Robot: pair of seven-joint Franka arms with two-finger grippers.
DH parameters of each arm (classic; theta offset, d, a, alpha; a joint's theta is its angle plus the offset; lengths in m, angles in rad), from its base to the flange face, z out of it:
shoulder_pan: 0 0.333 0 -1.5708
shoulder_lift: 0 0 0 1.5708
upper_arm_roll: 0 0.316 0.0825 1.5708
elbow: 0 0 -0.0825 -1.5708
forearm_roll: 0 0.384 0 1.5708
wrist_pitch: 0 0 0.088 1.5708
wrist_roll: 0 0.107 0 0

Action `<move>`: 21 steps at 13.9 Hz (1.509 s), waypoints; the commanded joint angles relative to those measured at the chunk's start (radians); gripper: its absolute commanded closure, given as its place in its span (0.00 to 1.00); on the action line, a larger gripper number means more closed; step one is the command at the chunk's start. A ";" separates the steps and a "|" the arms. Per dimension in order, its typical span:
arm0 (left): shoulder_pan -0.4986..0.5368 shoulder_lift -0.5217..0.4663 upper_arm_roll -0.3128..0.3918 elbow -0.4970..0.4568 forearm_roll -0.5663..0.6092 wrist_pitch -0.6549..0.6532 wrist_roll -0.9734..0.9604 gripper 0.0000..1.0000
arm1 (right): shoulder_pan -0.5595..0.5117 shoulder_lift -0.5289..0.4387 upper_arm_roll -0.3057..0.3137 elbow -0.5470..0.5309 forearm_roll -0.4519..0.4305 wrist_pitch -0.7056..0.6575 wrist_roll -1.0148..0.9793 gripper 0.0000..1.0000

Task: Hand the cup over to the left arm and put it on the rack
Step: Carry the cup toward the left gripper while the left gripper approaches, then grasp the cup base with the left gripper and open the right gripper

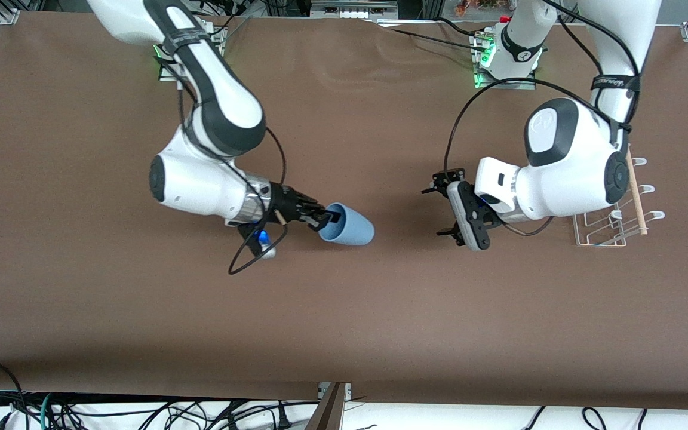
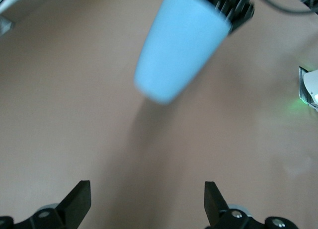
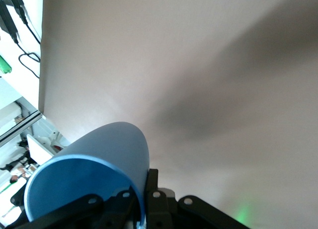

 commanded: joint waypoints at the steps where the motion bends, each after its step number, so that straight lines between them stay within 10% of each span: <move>1: -0.045 0.048 0.007 0.051 -0.049 0.064 0.175 0.00 | 0.036 0.019 -0.004 0.030 0.056 0.028 0.067 1.00; 9: -0.133 0.122 0.007 0.068 -0.196 0.192 0.398 0.00 | 0.059 0.027 0.039 0.092 0.060 0.028 0.251 1.00; 12: -0.130 0.113 0.007 0.068 -0.197 0.184 0.445 0.78 | 0.061 0.027 0.039 0.091 0.063 0.028 0.251 1.00; 13: -0.127 0.110 0.007 0.068 -0.190 0.181 0.447 0.99 | 0.059 0.027 0.039 0.091 0.063 0.026 0.251 0.49; 14: -0.127 0.109 0.007 0.069 -0.186 0.181 0.447 1.00 | 0.059 0.025 0.039 0.091 0.062 0.026 0.243 0.01; 21: -0.113 0.074 0.021 0.069 -0.180 0.148 0.433 1.00 | 0.046 0.025 0.031 0.106 0.059 0.020 0.239 0.00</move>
